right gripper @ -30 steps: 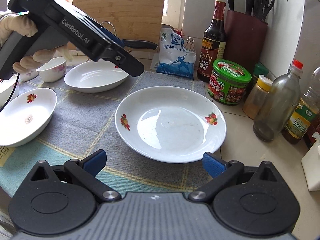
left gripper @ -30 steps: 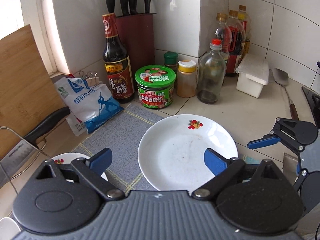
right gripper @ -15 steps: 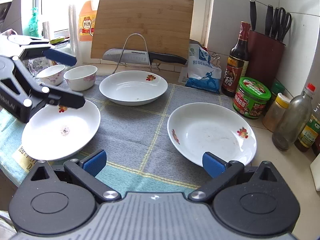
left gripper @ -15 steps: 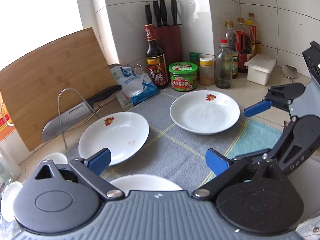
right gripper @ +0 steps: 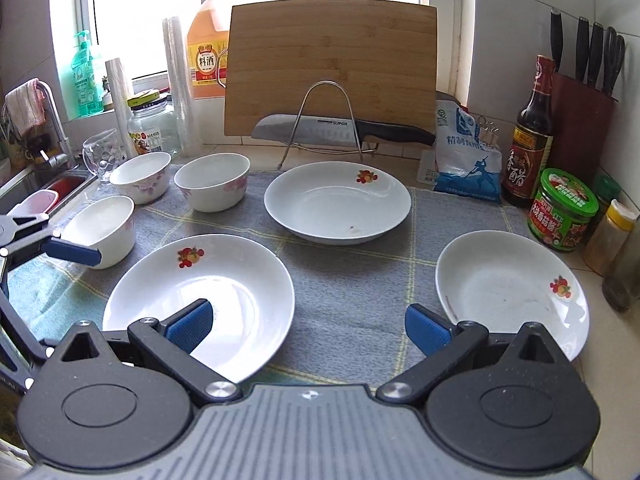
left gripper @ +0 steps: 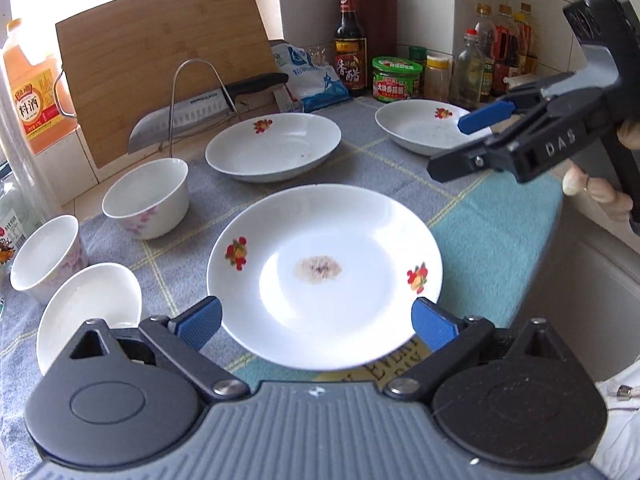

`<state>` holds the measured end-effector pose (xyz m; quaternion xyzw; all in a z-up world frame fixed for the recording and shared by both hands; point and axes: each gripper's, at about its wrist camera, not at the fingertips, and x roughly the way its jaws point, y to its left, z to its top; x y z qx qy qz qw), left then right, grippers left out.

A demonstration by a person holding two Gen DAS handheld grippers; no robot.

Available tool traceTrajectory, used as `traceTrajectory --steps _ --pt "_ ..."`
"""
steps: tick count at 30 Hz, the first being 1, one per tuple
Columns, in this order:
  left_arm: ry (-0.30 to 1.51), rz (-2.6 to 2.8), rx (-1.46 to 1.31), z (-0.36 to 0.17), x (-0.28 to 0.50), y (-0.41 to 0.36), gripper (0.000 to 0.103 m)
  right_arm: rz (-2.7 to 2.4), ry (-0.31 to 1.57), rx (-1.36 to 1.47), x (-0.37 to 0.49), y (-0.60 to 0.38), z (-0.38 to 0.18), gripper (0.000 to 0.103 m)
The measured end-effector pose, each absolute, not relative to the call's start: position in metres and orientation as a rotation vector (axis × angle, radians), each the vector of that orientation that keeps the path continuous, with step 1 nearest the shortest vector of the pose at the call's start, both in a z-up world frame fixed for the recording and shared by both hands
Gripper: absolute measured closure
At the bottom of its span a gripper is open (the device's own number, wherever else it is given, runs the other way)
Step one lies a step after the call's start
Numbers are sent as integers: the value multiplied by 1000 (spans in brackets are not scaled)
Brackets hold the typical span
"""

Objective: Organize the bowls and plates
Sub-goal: 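Grasp the rim of the brown-stained white plate with the right tool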

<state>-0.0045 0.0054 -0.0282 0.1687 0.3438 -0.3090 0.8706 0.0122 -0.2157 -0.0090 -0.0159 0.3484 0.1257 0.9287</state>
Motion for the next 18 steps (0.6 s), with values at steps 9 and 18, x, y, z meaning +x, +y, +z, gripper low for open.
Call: traceTrajectory --steps 9,18 --pt "786 -703 375 -66 -2 24 2 249 777 30 19 -187 -26 0" --pt "789 -678 300 -77 5 11 2 368 840 -17 42 -184 -35 0"
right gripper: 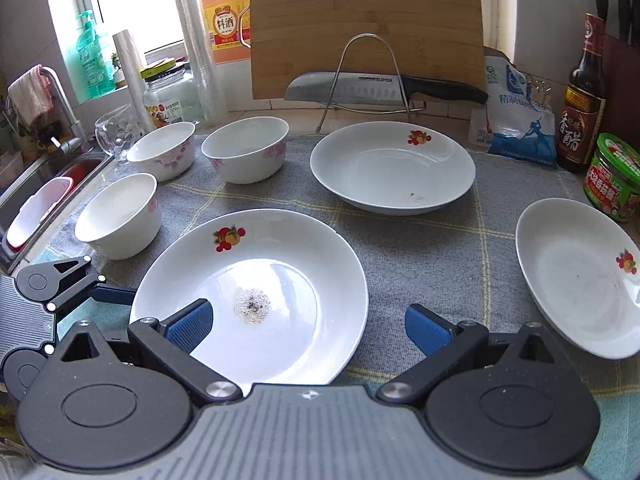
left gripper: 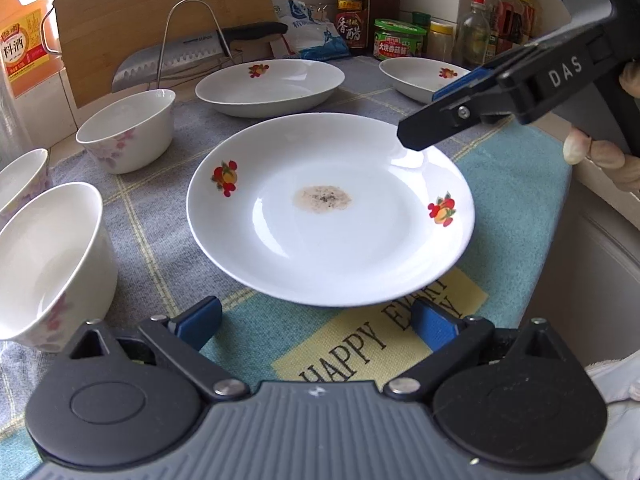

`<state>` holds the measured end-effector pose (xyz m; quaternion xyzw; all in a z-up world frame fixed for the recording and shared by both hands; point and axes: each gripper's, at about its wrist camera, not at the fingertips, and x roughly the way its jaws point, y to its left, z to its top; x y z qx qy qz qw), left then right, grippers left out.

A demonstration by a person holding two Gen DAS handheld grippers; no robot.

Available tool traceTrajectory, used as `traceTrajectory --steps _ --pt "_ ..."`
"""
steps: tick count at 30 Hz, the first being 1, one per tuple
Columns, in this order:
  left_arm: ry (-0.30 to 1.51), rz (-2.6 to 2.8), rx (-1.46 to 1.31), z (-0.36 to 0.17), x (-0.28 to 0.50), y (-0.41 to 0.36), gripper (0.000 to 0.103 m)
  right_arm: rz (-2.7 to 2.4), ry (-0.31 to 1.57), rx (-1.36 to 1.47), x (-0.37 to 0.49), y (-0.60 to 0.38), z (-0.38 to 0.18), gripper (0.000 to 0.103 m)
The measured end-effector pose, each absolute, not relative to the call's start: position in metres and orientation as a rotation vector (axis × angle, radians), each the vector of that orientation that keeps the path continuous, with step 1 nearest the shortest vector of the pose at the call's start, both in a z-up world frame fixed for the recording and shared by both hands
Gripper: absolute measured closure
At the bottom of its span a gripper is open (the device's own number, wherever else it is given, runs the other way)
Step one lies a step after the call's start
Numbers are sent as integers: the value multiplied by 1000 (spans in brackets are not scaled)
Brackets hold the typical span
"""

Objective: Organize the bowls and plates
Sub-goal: 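Grasp the rim of the brown-stained white plate with the right tool, then lift the stained plate with the right tool toward another white plate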

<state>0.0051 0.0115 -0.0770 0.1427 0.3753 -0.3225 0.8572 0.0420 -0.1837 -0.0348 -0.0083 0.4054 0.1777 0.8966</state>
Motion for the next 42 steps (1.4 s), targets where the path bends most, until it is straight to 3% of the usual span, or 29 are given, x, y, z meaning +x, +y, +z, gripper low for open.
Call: traceTrajectory --steps 42 --pt "719 -741 354 -78 13 4 1 703 991 -73 108 -175 -70 0"
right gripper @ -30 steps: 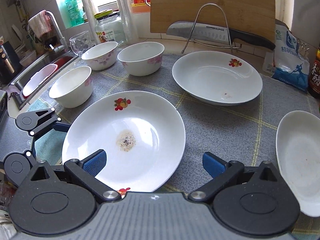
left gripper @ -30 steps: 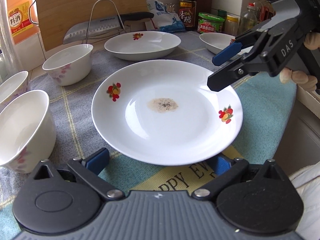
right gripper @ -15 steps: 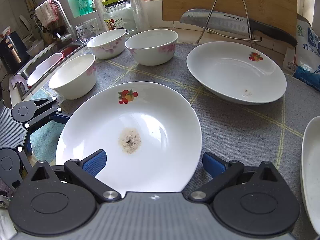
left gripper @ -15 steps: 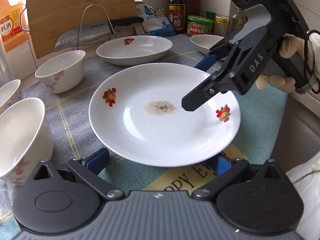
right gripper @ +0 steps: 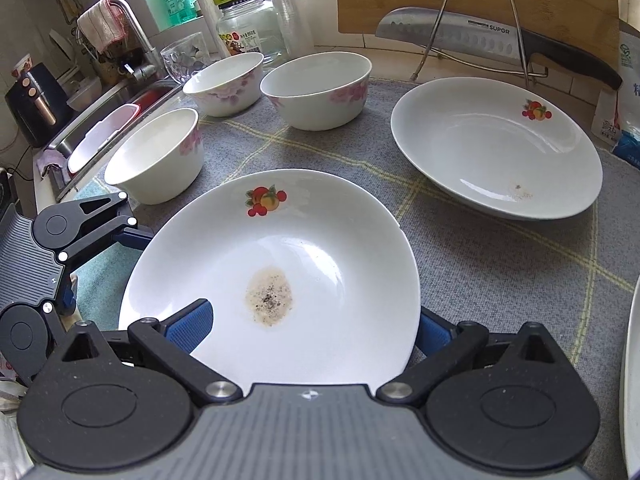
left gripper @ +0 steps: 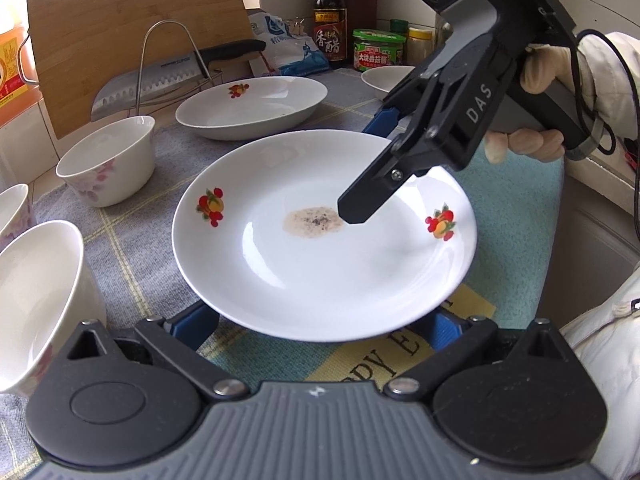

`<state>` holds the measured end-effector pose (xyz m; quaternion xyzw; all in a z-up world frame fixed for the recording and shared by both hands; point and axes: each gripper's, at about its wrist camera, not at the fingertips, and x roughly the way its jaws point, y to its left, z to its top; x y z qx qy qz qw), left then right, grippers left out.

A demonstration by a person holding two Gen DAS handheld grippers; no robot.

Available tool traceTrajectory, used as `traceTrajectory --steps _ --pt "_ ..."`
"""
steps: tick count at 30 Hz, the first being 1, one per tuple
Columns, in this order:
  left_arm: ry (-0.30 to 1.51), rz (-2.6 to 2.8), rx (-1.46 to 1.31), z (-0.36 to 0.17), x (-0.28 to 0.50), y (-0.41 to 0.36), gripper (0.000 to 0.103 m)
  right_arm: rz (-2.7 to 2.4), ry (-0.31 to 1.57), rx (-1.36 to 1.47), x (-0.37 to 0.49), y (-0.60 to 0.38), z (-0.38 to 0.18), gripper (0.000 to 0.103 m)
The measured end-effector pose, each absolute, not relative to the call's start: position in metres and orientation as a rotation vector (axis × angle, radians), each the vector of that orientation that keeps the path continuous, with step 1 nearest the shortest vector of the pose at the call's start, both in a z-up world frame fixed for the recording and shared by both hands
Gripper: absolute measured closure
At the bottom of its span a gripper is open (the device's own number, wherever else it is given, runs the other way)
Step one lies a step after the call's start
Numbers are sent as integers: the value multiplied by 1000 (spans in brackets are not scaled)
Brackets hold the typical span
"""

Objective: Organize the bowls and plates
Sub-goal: 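Lift the stained plate with the right tool toward another white plate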

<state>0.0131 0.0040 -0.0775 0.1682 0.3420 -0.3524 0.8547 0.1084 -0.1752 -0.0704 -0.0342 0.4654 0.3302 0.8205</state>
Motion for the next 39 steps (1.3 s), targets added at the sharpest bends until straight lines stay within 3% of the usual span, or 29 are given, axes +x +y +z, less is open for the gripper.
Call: traceTrajectory --steps 22,39 --pt "695 -784 372 -78 16 4 0 767 1168 126 149 -182 -70 0" --pt "729 -787 380 -75 20 -1 1 765 1187 172 152 -183 -69 0"
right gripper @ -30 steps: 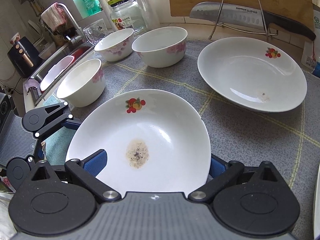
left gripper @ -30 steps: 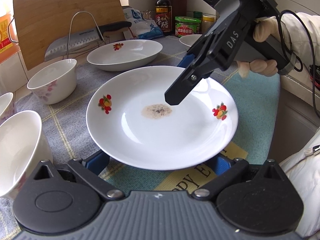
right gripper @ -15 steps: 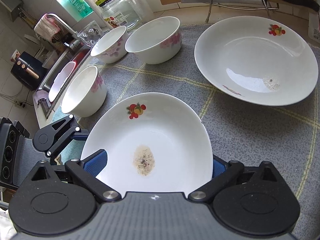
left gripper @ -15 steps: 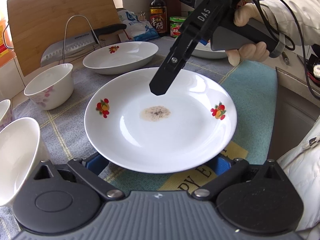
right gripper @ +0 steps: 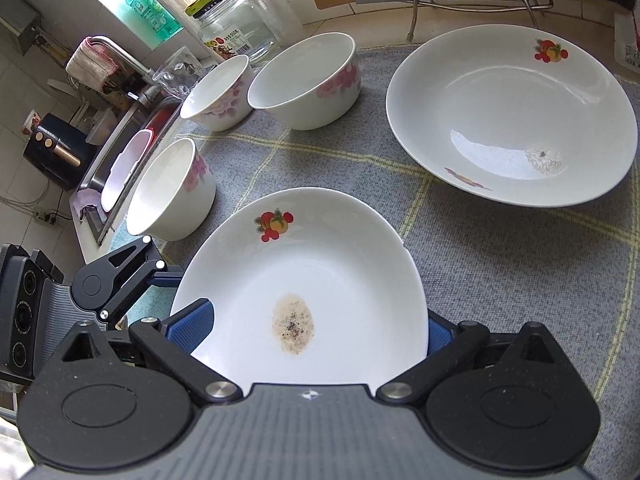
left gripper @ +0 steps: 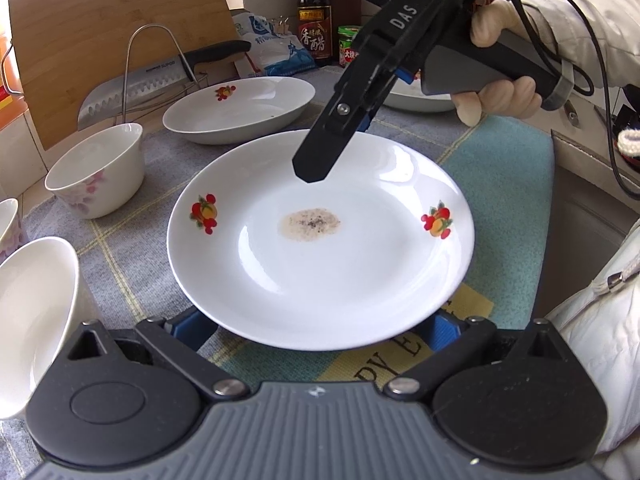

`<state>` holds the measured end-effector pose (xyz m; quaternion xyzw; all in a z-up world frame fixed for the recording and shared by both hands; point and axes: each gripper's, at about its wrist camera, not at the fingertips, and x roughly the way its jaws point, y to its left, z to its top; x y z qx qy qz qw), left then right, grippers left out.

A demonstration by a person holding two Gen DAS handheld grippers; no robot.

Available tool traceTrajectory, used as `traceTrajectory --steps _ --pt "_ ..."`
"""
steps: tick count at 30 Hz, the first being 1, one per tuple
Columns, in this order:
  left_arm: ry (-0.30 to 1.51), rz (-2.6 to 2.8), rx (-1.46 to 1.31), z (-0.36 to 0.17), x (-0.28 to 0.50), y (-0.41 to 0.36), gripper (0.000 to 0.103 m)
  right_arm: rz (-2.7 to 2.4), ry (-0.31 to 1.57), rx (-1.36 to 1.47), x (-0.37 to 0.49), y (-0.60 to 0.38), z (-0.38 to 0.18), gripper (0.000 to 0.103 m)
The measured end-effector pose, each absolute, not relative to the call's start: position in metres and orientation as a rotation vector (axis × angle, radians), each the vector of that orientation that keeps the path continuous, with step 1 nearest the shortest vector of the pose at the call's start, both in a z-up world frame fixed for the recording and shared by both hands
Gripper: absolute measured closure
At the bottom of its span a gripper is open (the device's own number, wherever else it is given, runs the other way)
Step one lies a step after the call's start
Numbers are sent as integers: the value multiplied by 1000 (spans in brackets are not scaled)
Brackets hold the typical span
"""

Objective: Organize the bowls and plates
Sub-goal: 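Lift the stained plate with the right tool toward another white plate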

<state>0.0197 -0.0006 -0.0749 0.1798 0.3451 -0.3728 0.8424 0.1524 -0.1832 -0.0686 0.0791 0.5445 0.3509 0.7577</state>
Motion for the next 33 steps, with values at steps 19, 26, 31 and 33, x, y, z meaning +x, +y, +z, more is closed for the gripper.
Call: traceTrajectory --steps 19,26,31,33 --pt "713 -834 405 -50 27 -26 1 730 1121 174 140 -214 -44 0" --pt "711 -862 417 -46 32 -48 1 706 1094 183 136 -238 -37 0" --pt "710 -888 417 -44 36 -68 1 677 1082 197 133 -261 -34 0" --pt "705 -898 423 -43 39 -77 1 665 1075 205 131 -271 -33 0"
